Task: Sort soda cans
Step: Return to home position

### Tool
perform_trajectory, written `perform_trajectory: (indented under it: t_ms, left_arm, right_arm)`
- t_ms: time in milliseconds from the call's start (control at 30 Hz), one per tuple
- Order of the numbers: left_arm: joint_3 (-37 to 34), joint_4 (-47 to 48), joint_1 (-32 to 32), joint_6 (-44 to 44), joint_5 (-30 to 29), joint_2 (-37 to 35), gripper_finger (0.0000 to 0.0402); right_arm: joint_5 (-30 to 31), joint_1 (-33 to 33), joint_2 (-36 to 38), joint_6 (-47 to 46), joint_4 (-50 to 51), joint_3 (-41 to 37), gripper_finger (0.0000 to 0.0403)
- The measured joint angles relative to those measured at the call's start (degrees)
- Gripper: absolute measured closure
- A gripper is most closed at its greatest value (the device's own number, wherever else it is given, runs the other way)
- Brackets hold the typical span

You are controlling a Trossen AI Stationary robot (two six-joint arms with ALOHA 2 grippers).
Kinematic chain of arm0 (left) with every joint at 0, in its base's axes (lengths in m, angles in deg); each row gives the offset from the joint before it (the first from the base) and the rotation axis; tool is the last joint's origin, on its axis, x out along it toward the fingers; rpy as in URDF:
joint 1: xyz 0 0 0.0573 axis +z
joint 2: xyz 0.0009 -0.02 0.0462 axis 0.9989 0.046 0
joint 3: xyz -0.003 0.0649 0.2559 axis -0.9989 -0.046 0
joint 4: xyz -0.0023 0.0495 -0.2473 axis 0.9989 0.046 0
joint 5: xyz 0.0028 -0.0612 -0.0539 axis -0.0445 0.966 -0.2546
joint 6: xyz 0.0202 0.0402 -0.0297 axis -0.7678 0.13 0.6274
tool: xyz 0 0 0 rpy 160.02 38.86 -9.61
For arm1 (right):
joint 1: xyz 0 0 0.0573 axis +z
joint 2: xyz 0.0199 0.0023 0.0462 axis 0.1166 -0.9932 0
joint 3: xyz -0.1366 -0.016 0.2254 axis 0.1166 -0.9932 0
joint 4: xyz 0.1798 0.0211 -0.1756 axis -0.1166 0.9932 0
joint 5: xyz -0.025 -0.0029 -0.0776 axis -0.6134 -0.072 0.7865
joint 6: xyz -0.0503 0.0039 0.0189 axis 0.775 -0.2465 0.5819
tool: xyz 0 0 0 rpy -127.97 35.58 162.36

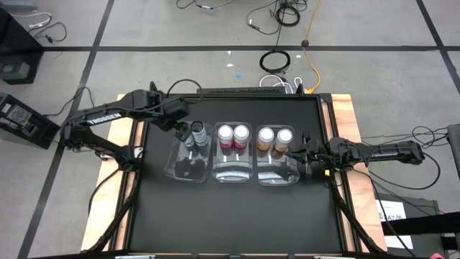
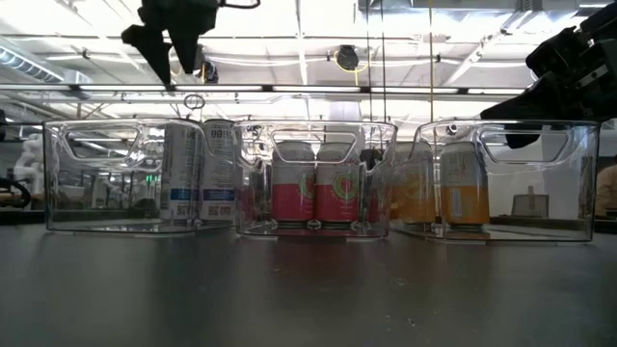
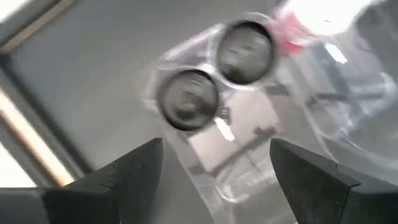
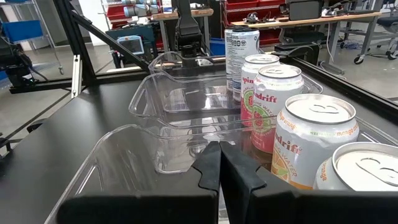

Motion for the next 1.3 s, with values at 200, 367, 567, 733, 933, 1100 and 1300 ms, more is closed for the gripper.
perform_trajectory:
  t_ms: [200, 367, 567, 733, 933, 1100, 1300]
  left_arm:
    - [0.52, -0.10, -1.87, -1.24, 1.02, -0.91, 0.0100]
    - [0.52, -0.33, -3.07, 0.34, 1.94, -1.56, 0.0145]
    - [0.52, -0.12, -5.45, 3.19, 2.48, -1.56, 0.0267]
    - [0.52, -0.28, -7.77, 3.30, 2.48, -1.56, 0.0383]
    - [0.52, -1.51, -12.31, -1.18, 5.50, -1.56, 0.0366]
    - [0.52, -1.50, -14.86, -1.26, 5.72, -1.56, 0.0350]
    - [0.52, -0.17, -16.97, -10.38, 6.74, -1.56, 0.0350]
  right_arm:
    - [0.00, 0.00, -0.02, 0.02, 0.00, -0.02, 0.0403]
    - [0.00, 0.00, -0.02, 0.01, 0.00, -0.02, 0.0403]
    - [0.00, 0.00, -0.01, 0.01, 0.00, -0.01, 0.0403]
    - [0.00, 0.00, -0.02, 0.00, 0.00, -0.01, 0.0403]
    - [0.00, 0.00, -0.01, 0.01, 0.00, -0.02, 0.0403]
    - [0.00, 0.00, 0.00, 0.02, 0.00, 0.00, 0.0403]
    - [0.00, 0.00, 0.00, 0.02, 0.00, -0.02, 0.0403]
